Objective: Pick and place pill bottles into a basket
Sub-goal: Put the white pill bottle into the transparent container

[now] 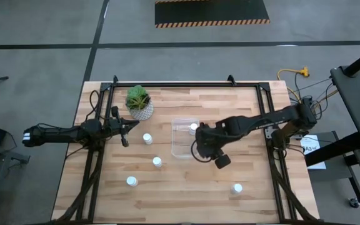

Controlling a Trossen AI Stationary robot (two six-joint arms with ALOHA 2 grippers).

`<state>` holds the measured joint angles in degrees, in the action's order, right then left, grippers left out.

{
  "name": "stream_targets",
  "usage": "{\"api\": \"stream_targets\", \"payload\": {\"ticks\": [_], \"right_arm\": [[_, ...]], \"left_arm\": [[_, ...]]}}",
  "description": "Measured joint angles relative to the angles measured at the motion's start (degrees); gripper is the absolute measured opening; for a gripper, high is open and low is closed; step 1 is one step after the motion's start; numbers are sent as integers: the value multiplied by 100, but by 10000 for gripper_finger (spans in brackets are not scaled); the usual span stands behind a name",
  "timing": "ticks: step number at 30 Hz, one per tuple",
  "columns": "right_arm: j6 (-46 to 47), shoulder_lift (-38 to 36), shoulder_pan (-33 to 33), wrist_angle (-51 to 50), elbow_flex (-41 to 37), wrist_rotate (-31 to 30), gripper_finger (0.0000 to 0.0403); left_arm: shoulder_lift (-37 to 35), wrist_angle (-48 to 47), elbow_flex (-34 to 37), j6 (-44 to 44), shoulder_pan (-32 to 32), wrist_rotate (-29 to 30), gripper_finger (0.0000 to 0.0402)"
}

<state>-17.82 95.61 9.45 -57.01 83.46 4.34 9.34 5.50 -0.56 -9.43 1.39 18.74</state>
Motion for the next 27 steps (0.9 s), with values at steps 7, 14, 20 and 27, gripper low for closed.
{"api": "stream_targets", "payload": {"ticks": [7,14,20,27], "right_arm": [[-389,0,-315,-59,451,2,147],[-664,103,-730,54,465,24,147],[-754,307,-944,112,527,24,147],[-831,496,-1050,217,529,37,147]], "left_arm": [[0,2,0,2,-1,-2,0],[0,2,-1,1,0,-2,0],[2,1,-1,0,-2,-1,0],[-1,1,0,1,-1,0,0]]}}
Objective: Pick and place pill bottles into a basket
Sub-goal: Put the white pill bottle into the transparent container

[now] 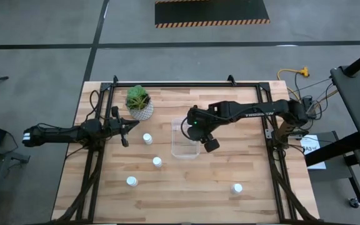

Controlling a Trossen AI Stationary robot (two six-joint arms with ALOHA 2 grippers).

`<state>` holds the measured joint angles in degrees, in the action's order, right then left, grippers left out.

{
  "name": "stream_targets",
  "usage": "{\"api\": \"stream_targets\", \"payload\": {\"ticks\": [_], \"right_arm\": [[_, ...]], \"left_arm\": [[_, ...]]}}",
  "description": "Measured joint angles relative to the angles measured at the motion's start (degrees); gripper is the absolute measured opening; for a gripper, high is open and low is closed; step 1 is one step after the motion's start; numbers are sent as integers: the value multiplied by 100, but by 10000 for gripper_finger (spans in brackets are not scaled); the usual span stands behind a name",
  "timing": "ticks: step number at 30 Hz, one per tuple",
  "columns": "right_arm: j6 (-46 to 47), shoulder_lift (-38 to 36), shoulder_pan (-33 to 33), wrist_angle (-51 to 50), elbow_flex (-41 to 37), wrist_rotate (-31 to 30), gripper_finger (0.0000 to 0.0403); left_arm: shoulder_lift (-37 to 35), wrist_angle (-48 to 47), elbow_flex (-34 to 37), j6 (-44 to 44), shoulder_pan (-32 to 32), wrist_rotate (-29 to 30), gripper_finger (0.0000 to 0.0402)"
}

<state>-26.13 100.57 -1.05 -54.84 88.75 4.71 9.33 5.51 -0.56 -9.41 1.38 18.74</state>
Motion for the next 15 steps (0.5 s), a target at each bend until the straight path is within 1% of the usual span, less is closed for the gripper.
{"api": "stream_targets", "payload": {"ticks": [15], "right_arm": [[-215,721,-170,360,-7,24,147]], "left_arm": [[6,-1,0,0,-1,-2,0]]}}
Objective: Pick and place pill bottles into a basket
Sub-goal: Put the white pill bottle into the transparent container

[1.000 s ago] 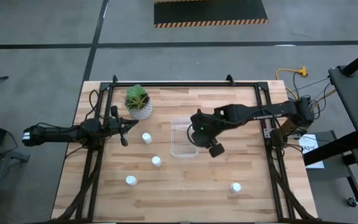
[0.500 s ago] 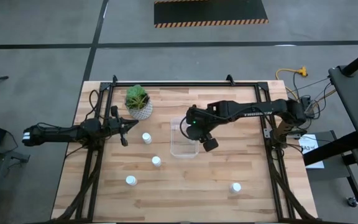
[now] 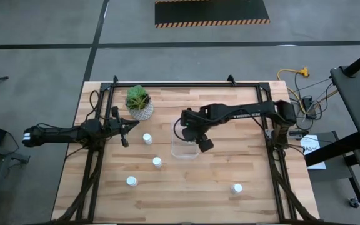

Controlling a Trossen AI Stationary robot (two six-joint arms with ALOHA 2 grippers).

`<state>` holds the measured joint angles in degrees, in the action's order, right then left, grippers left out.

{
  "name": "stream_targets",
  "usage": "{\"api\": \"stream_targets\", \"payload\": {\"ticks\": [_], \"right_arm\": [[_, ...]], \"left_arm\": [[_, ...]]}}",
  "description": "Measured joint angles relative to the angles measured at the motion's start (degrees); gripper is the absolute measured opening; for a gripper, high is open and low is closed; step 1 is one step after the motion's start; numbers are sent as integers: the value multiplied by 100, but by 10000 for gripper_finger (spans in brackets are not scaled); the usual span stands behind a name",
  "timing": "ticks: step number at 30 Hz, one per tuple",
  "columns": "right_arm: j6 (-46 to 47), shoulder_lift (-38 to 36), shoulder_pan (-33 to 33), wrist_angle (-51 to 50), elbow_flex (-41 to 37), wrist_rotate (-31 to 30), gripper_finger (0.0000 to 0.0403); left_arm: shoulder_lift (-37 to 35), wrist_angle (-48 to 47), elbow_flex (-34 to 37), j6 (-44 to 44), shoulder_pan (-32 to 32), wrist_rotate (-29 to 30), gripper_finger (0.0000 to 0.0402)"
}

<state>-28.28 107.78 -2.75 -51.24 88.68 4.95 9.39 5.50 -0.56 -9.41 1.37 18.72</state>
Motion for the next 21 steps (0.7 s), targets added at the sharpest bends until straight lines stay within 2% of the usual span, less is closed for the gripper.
{"api": "stream_targets", "payload": {"ticks": [9,21], "right_arm": [[0,143,-85,7,-81,78,147],[-76,737,-111,50,-55,284,147]], "left_arm": [[12,-4,0,-1,1,0,0],[33,-2,0,-1,2,-4,0]]}}
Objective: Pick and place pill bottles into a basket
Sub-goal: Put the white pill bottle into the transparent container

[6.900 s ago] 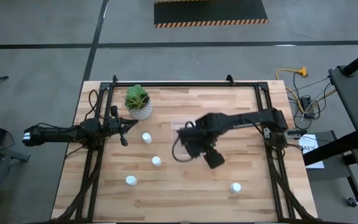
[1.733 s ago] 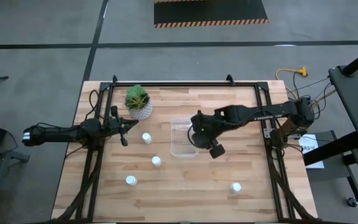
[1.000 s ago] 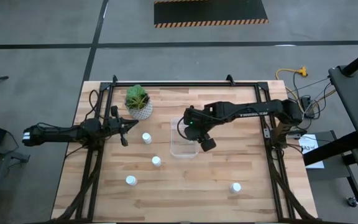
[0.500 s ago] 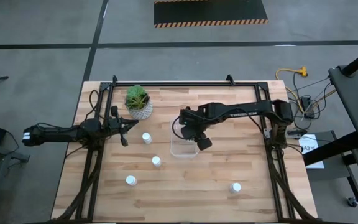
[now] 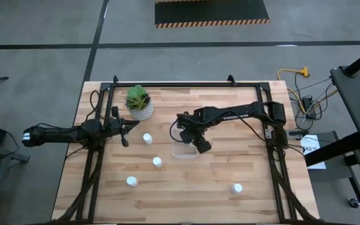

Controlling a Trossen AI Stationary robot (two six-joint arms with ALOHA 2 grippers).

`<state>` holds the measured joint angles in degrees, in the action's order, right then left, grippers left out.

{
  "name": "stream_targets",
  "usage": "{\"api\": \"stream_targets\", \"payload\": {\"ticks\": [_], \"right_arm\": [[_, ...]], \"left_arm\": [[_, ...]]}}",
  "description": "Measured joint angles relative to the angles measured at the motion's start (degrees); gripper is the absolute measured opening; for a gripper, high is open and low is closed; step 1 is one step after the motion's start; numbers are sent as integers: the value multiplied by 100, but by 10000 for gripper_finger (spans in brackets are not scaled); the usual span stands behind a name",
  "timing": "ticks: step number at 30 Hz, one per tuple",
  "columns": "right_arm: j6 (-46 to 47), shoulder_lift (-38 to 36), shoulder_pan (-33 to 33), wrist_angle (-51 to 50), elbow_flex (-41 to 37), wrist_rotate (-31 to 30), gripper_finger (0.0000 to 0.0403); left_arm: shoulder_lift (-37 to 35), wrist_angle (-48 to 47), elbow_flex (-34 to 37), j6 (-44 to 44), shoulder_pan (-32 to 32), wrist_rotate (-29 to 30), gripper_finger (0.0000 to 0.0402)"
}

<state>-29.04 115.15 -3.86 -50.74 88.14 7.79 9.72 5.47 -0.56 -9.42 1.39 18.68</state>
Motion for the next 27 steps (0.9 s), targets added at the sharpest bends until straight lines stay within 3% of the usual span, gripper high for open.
{"api": "stream_targets", "payload": {"ticks": [18,27], "right_arm": [[65,-210,-29,-4,-39,-45,148],[140,-203,-84,0,-52,-51,172]], "left_arm": [[0,4,-1,-1,0,4,0],[1,4,-2,0,-1,4,0]]}}
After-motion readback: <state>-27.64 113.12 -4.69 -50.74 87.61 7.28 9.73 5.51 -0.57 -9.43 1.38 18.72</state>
